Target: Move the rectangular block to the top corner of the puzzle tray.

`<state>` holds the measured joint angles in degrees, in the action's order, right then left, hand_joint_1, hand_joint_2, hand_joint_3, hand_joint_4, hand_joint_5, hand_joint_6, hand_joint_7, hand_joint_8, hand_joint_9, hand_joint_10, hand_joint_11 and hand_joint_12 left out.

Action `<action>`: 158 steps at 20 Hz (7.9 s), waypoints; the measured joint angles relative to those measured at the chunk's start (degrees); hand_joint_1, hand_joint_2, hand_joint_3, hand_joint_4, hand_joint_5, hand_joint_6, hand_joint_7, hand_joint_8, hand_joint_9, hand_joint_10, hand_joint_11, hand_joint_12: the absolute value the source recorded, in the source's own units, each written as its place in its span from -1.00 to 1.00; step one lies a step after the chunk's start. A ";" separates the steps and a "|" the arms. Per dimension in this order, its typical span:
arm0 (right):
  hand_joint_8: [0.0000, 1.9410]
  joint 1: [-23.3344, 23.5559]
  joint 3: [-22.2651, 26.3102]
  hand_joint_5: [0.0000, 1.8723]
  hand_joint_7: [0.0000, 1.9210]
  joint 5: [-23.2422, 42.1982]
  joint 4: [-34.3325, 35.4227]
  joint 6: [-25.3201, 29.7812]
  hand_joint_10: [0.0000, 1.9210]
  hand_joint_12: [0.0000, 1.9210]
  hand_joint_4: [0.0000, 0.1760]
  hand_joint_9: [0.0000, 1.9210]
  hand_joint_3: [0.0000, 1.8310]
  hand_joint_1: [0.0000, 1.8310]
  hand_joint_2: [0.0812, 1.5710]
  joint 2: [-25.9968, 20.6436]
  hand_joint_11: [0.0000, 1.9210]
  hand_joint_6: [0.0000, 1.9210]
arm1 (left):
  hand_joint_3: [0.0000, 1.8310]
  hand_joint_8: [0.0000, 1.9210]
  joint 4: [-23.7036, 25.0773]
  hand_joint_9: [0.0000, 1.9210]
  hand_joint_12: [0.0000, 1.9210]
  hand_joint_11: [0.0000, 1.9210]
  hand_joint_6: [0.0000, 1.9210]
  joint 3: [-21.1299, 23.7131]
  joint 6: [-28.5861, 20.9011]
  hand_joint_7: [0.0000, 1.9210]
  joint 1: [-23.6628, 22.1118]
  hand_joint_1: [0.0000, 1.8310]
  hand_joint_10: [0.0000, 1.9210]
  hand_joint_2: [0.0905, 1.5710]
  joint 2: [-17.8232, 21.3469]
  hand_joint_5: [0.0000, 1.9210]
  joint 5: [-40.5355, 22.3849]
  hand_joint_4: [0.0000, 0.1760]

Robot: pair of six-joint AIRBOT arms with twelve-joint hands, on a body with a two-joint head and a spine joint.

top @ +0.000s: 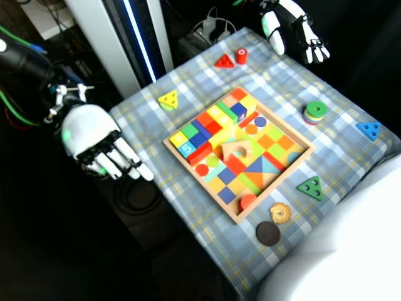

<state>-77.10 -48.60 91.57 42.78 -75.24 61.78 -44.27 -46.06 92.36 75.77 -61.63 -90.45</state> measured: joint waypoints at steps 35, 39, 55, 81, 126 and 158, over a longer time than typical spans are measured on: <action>1.00 44.89 -29.27 -0.44 0.59 -55.63 -89.48 64.37 1.00 1.00 -1.00 0.81 -1.00 0.88 0.31 -8.15 0.84 -0.99 | -1.00 -1.00 0.57 -0.81 -1.00 -1.00 -1.00 -0.42 -0.35 -0.70 -0.42 -0.22 -1.00 0.78 0.00 -0.49 2.71 -0.77; 1.00 48.61 -35.58 -0.47 0.42 -56.39 -106.36 79.38 1.00 1.00 -1.00 0.56 -0.98 0.88 0.37 -1.33 0.56 -1.00 | -1.00 -1.00 0.92 -0.80 -1.00 -1.00 -1.00 -0.42 -0.35 -0.70 -0.42 -0.25 -1.00 0.77 0.00 -0.49 3.26 -0.73; 1.00 52.98 -36.72 -0.45 0.44 -55.58 -129.26 93.53 1.00 1.00 -1.00 0.60 -0.95 0.81 0.44 3.26 0.62 -0.99 | -1.00 -1.00 1.81 -0.81 -1.00 -1.00 -1.00 -0.66 -0.55 -0.70 -0.42 -0.26 -0.99 0.77 0.00 -0.49 4.74 -0.79; 1.00 53.18 -40.68 -0.48 0.25 -60.26 -135.14 93.90 1.00 1.00 -1.00 0.54 -0.98 0.84 0.42 4.63 0.45 -1.00 | -1.00 -1.00 1.77 -0.81 -1.00 -1.00 -1.00 -0.66 -0.74 -0.70 -0.42 -0.24 -1.00 0.77 0.00 -0.48 4.85 -0.97; 1.00 56.08 -29.51 -0.51 0.00 -68.67 -139.56 90.36 1.00 1.00 -0.96 0.40 -1.00 0.91 0.40 -3.93 0.47 -0.99 | -1.00 -1.00 1.49 -0.77 -1.00 -1.00 -1.00 -0.52 -0.98 -0.68 -0.42 -0.20 -0.99 0.77 -0.02 -0.54 5.33 -0.34; 1.00 53.09 -34.97 -0.51 0.07 -73.81 -142.09 88.41 1.00 1.00 -1.00 0.40 -1.00 0.83 0.41 -0.68 0.47 -1.00 | -1.00 -1.00 1.64 -0.78 -1.00 -1.00 -1.00 -0.52 -1.33 -0.69 -0.42 -0.25 -1.00 0.79 -0.02 -0.54 5.60 -0.46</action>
<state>-24.01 -83.57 17.76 -99.31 13.17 61.10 -42.63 -46.59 91.02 75.35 -61.65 -84.86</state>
